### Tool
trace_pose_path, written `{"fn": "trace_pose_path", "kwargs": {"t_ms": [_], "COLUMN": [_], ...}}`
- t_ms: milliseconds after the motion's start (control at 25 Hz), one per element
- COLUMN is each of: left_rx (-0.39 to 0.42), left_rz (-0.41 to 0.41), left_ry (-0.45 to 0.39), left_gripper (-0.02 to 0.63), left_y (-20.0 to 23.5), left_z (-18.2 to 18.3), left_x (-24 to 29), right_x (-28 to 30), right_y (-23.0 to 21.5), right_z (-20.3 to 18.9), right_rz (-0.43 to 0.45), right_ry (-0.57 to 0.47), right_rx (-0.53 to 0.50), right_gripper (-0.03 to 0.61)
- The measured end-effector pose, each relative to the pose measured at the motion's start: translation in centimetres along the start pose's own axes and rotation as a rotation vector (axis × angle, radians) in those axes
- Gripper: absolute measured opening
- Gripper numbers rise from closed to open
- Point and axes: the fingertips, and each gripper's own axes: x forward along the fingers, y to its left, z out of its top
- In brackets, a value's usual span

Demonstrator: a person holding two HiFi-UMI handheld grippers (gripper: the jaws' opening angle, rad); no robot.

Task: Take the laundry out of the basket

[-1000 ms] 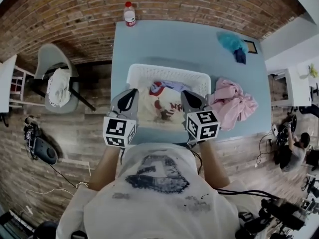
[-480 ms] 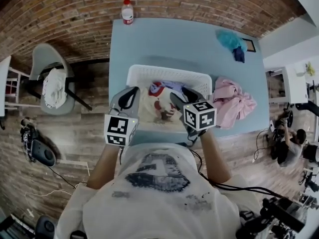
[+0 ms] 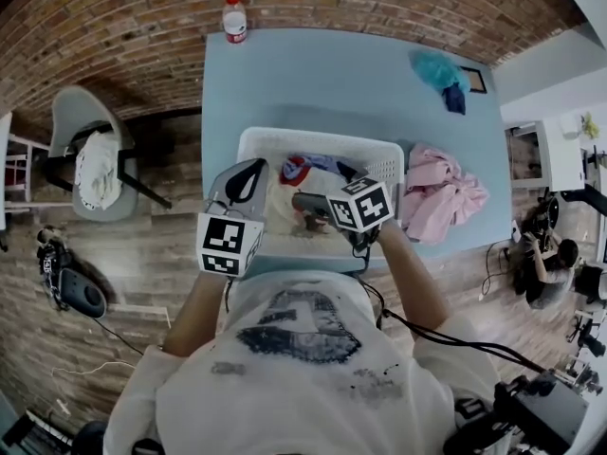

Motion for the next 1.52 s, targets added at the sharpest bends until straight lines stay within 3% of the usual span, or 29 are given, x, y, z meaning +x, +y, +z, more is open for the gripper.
{"fn": "trace_pose_path", "kwargs": {"t_ms": [600, 880, 1080, 1320, 1520], "left_rx": [-0.016, -0.023, -0.033, -0.043, -0.055], "left_rz": [0.002, 0.004, 0.001, 0.004, 0.005], "left_ry": [0.039, 0.037, 0.036, 0.036, 0.031], "left_gripper": [-0.009, -0.008, -0.009, -0.009, -0.009], "left_y": [0.7, 0.7, 1.0, 1.5, 1.5], "left_z": [-0.3, -0.3, -0.5, -0.6, -0.6], "left_x": [1.5, 1.6, 1.4, 1.3, 1.2], "right_x": [6.8, 8.9, 10.9, 12.6, 12.6], "right_y": [-2.6, -3.3, -2.3, -3.5, -3.3], "right_z": [-4.0, -7.4, -9.4, -9.1, -9.2], "right_rz": [-0.034, -0.049, -0.023, -0.118, -0.114], "right_ry": [0.234, 0.412, 0.457, 0.423, 0.427], "right_rx": [-0.116, -0.136, -0.143, -0.275, -0.303], "right_gripper": [0.552, 0.552, 0.552, 0.552, 0.547]}}
